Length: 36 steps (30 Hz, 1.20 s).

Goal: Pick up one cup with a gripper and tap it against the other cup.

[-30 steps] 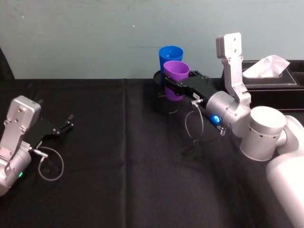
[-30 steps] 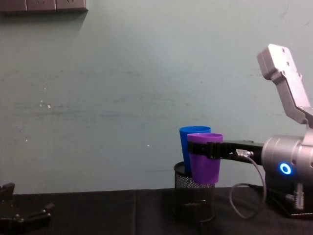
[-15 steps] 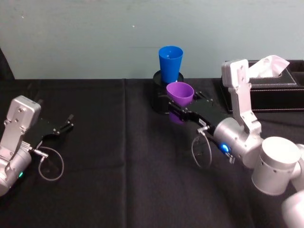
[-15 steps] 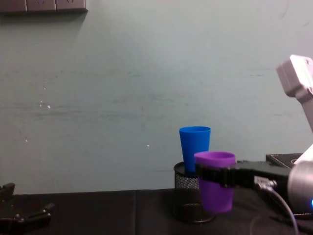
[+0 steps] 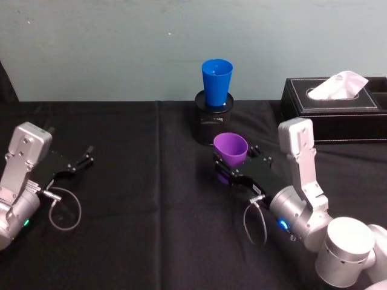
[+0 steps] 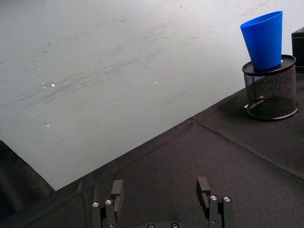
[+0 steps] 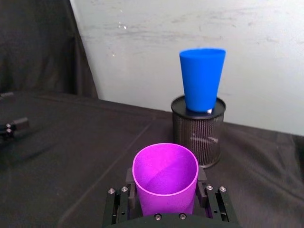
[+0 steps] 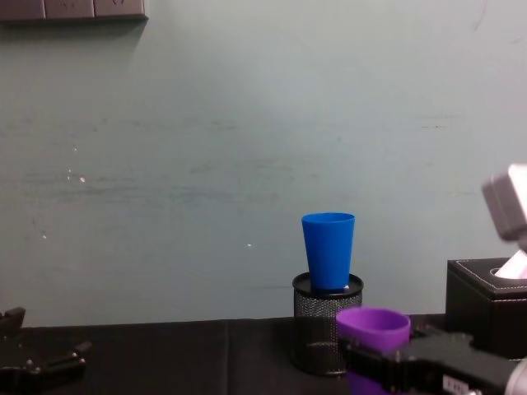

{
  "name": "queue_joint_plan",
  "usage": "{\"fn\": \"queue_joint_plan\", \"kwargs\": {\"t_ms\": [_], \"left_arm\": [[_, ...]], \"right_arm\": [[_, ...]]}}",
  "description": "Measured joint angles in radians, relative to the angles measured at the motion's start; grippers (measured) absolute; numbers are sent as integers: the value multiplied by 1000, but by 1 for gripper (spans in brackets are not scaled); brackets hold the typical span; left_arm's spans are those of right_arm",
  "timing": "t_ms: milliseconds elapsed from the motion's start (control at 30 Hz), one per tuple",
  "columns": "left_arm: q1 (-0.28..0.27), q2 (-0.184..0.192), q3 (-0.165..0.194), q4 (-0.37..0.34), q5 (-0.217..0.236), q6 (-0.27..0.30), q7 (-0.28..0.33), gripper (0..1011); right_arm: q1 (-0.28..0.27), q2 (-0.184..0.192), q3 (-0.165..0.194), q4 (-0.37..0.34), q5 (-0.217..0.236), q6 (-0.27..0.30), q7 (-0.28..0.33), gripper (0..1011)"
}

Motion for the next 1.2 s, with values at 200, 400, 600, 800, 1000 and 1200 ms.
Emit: {"fn": "queue_joint_plan", "kwargs": {"t_ms": [200,400,600,800,1000,1200], "left_arm": [[0,0,0,0,0,0,0,1000],[0,0,0,0,0,0,0,1000],[0,0,0,0,0,0,0,1000],[0,0,0,0,0,0,0,1000],[0,0,0,0,0,0,0,1000],[0,0,0,0,0,0,0,1000]], "right_arm": [[-10,-20,8,42,-13,-31,-1,726],[-17,-32,15,63,-25,-54,4,726],[-16,-43,21,92,-32,-74,12,726],[-12,-51,29,107,-34,-77,16,820],[-17,-55,37,83,-35,-61,15,969],[-36,-50,49,11,-31,-53,13,1002]]}}
